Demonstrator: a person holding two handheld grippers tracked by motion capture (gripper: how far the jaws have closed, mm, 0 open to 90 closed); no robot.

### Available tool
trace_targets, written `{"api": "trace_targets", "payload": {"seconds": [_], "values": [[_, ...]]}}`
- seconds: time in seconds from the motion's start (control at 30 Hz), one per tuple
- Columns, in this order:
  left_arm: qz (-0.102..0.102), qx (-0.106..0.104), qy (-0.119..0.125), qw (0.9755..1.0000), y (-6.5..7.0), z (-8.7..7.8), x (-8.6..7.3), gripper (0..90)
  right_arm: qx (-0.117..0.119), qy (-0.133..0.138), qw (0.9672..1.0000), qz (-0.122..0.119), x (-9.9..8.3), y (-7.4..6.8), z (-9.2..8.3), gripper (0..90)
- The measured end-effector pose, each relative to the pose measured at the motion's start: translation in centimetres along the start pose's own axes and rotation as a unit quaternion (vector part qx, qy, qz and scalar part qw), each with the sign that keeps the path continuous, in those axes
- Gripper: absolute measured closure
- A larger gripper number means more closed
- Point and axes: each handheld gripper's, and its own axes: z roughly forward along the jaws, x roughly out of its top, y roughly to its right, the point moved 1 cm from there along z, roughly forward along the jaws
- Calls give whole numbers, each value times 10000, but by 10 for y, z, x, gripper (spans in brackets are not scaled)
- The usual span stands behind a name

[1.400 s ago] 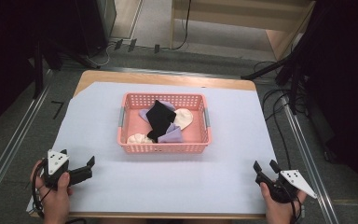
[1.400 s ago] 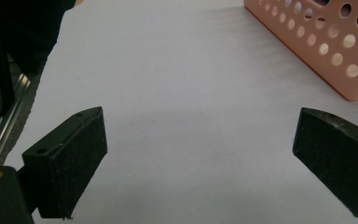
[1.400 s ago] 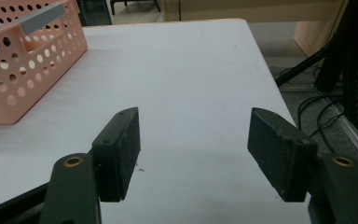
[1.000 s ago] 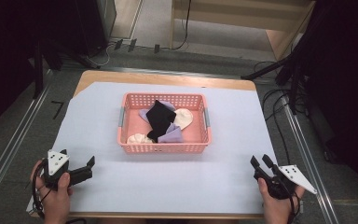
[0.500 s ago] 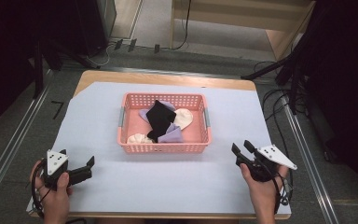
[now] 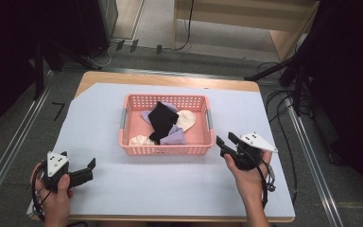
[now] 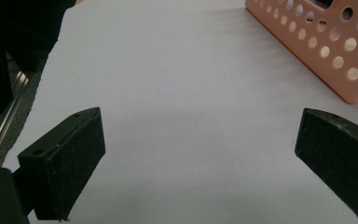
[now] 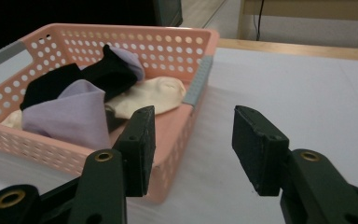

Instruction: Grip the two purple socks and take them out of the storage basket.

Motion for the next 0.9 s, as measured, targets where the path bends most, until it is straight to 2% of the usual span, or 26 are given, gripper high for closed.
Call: {"api": "trace_targets", "payload": {"seconds": [0.03, 0.07, 0.2, 0.4, 0.6, 0.73, 0.9], "values": [[3, 0, 1, 10000, 0, 0, 0, 24, -8, 26, 10000, -29, 2, -3, 2, 503], [6, 5, -5, 10000, 0, 0, 0, 23, 91, 32, 10000, -15, 8, -9, 6, 504], [2, -6, 0, 10000, 0, 0, 0, 24, 164, 5, 9999, -44, 13, -16, 13, 506], [14, -12, -20, 10000, 0, 0, 0, 24, 355, -161, 9991, -159, 18, -35, 29, 506], [32, -26, -41, 10000, 0, 0, 0, 24, 458, -397, 9980, -154, 17, -48, 48, 498], [33, -33, -49, 10000, 0, 0, 0, 24, 519, -666, 9963, -154, 17, -58, 63, 493], [53, -44, -73, 9999, 0, 0, 0, 24, 549, -836, 9949, -132, 17, -67, 73, 489]]}}
